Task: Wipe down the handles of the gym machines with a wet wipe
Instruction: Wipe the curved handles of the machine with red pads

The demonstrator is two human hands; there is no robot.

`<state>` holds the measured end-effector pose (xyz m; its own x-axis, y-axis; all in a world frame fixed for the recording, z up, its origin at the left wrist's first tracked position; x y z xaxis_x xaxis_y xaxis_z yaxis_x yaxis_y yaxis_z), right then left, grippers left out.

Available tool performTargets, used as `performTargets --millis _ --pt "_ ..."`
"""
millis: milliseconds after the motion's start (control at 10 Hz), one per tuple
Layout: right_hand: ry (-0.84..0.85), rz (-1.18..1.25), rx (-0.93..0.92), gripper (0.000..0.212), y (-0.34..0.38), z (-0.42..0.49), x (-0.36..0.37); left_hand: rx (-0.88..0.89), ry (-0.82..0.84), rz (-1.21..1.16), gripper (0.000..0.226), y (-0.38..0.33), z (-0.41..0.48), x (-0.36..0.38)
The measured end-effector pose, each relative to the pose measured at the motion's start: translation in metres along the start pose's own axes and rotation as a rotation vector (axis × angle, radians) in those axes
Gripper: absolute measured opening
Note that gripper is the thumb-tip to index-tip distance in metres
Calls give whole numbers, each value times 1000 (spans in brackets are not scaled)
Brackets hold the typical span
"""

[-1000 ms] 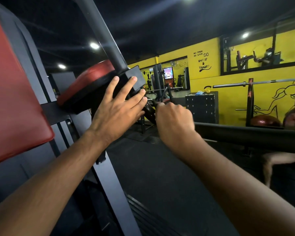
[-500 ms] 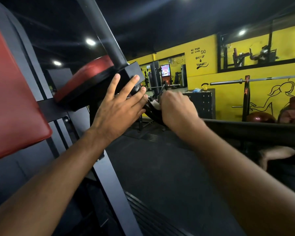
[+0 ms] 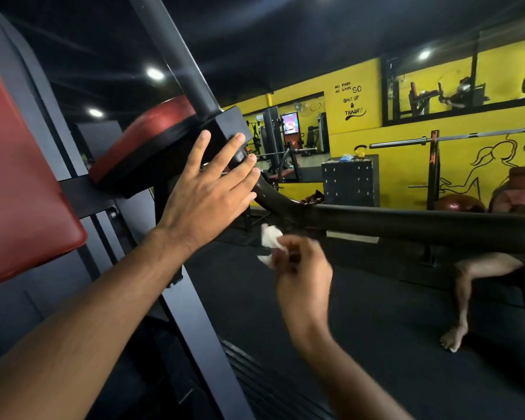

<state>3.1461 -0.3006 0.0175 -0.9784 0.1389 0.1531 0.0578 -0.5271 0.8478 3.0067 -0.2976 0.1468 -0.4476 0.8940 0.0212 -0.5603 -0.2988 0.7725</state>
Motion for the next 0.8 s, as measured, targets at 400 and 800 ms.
performTargets --millis 400,800 --pt "-157 1784 899 25 23 45 68 22 18 -32 37 2 3 -6" --pt "-281 1570 723 19 10 22 27 -45 -5 -132 33 -10 -2 -4"
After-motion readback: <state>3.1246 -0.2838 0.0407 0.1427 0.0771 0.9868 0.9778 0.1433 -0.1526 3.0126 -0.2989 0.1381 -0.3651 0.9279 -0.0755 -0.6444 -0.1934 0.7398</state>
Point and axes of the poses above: each hand's wrist, its own z-axis towards the middle knuckle, its own x-axis out of the palm, y = z × x, the point moved 3 cm from there along z, towards the middle knuckle, and after that the axes turned 7 degrees about z, right-handed, at the moved point
